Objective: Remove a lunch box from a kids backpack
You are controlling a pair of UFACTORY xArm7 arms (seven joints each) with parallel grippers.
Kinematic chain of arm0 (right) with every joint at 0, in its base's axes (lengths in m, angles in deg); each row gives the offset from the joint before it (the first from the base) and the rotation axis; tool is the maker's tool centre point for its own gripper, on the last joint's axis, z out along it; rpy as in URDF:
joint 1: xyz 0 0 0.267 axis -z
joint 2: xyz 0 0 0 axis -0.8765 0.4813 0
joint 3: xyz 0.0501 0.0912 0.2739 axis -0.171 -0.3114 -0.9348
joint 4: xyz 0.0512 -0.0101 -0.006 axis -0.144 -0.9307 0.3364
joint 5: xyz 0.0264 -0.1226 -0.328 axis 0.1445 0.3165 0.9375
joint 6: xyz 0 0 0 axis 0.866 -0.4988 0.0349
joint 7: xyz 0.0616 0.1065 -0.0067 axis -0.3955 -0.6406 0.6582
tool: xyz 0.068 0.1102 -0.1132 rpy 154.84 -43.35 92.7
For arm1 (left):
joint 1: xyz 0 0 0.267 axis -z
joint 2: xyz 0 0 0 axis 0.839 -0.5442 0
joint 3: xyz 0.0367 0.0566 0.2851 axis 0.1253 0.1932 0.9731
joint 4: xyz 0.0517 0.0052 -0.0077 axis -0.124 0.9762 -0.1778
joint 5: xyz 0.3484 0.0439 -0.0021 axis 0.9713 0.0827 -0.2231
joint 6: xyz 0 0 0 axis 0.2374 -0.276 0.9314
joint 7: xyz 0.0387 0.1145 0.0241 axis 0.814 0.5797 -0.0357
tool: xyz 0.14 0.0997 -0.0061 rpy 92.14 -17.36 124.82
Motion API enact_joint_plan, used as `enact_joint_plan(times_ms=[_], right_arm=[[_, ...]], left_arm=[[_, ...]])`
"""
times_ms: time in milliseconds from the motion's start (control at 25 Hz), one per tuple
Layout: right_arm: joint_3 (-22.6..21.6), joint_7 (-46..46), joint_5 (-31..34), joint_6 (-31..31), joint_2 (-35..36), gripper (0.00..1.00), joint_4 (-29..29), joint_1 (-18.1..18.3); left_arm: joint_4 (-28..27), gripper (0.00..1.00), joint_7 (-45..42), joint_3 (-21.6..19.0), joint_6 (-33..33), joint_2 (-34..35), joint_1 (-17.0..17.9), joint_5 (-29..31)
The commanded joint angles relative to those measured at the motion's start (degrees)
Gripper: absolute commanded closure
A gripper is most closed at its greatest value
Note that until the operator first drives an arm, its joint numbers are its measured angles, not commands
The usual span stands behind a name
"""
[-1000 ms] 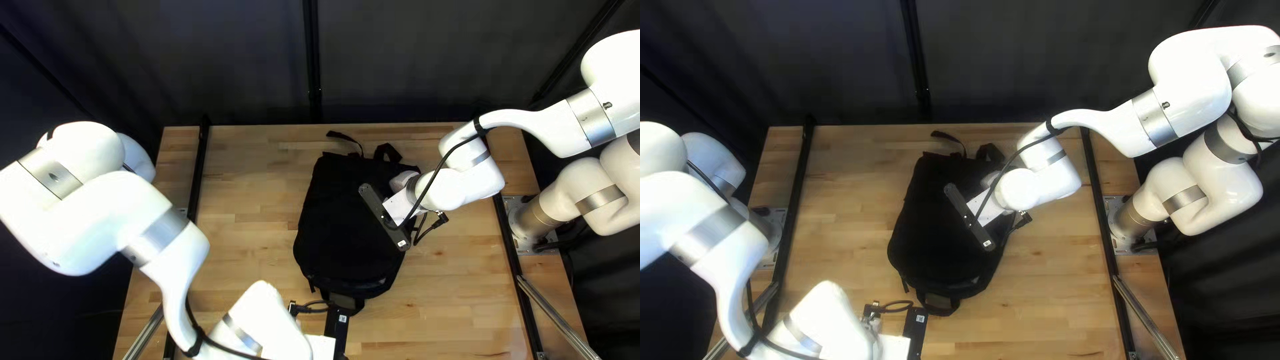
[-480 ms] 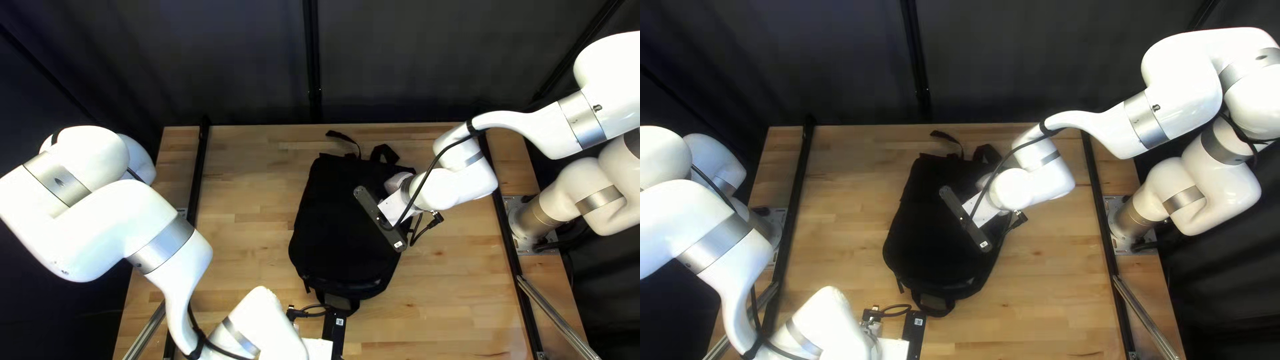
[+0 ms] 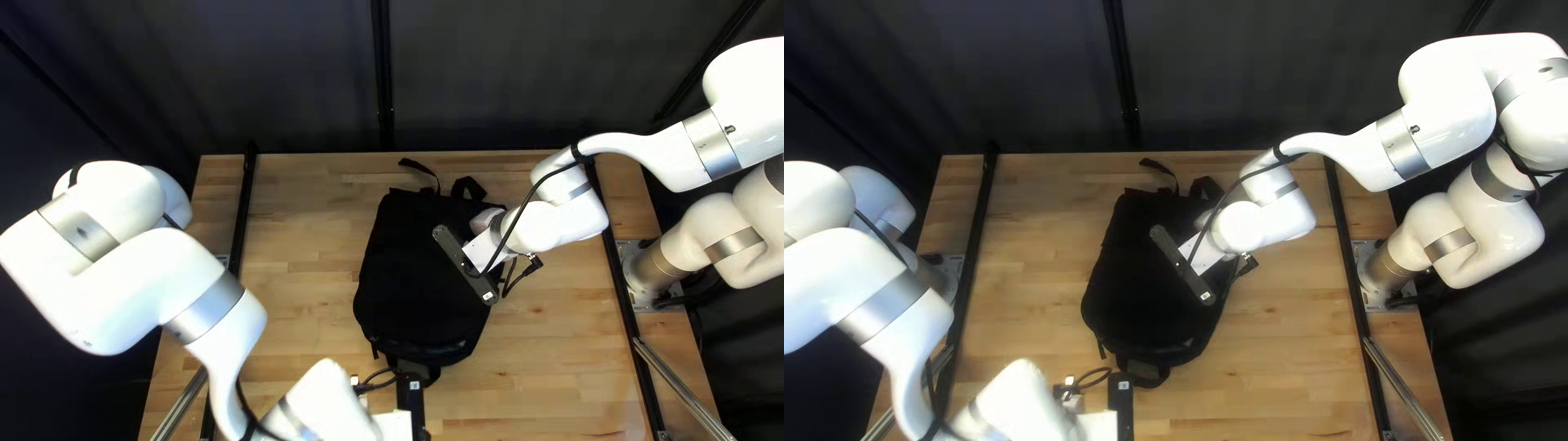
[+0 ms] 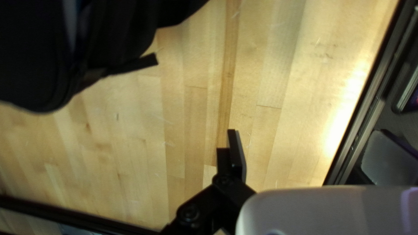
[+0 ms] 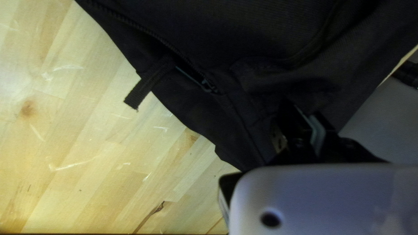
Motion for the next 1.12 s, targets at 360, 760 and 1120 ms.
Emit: enact_joint_plan(times_ms=[360,760,1120], right_arm=[[0.4,-0.1,0.02,1.72,0.21,1.0,-1.05,0.29],[0.32,-0.5,0.45,1.98,0.17,1.0,-1.28,0.3],[0.28,-1.17,0.95,2.37,0.14,1.0,-1.47,0.34]], left_arm=[[10.92,0.0,-27.4,2.99,-3.57,0.31,12.39,24.87],[17.9,0.0,-43.89,5.09,-9.87,-2.61,18.26,39.57],[9.17,0.0,-58.74,9.74,-15.87,-10.51,18.68,39.57]])
